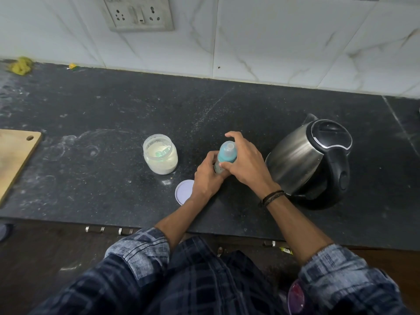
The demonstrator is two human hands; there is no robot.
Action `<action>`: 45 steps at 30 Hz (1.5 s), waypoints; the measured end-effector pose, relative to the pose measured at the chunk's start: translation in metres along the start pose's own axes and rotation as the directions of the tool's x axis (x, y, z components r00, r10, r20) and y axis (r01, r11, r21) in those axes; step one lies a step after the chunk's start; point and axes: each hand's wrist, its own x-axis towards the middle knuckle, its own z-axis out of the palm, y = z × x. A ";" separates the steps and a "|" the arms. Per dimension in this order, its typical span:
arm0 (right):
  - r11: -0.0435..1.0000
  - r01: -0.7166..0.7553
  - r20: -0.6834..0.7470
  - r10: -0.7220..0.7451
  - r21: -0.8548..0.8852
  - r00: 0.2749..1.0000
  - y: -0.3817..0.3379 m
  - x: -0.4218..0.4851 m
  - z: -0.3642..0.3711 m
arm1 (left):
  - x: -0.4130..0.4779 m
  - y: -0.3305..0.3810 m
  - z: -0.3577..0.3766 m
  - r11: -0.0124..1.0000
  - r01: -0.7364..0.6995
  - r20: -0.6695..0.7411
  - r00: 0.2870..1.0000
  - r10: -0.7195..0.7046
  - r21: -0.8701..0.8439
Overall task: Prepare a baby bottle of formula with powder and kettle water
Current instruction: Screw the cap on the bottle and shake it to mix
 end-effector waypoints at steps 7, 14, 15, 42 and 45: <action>0.998 0.039 0.015 -0.040 0.058 0.999 0.002 -0.002 -0.002 | 0.000 0.000 0.000 1.000 -0.007 -0.003 1.000 0.007 0.009; 0.996 0.022 -0.103 -0.014 0.085 0.995 0.001 -0.006 0.012 | 0.001 0.000 -0.002 1.000 -0.012 -0.027 1.000 0.013 0.026; 0.996 0.023 -0.119 -0.013 0.084 0.993 0.000 -0.007 0.014 | 0.001 0.000 -0.002 0.999 -0.012 -0.030 0.999 0.013 0.030; 0.977 0.011 -0.099 0.010 0.213 0.995 0.014 -0.008 0.018 | 0.000 0.002 -0.004 0.997 -0.039 -0.041 0.998 0.041 0.062; 0.971 0.000 -0.155 0.039 0.239 0.987 0.013 -0.007 0.021 | -0.001 0.004 -0.004 0.998 -0.039 -0.041 0.998 0.041 0.053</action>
